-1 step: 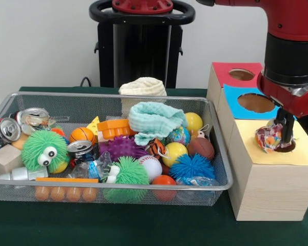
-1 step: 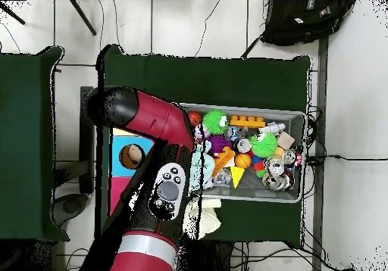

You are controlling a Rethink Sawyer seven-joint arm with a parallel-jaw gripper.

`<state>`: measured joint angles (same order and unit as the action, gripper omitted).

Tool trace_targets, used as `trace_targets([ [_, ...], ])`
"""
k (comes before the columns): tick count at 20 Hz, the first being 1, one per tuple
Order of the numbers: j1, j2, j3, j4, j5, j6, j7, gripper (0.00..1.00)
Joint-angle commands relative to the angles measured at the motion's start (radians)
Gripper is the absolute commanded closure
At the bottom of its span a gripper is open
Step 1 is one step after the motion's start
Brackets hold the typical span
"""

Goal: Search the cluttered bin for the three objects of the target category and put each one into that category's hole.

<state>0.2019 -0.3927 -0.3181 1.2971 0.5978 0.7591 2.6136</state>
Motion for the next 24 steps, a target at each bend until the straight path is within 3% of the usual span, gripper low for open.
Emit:
trace_targets([
  [1, -0.036, 0.035, 0.158, 0.127, 0.026, -0.098, 0.081, 1.00],
  [11, -0.124, 0.070, 0.318, 0.185, 0.022, -0.252, -0.013, 1.00],
  [24, -0.109, 0.116, 0.255, 0.137, -0.050, -0.214, 0.055, 1.00],
])
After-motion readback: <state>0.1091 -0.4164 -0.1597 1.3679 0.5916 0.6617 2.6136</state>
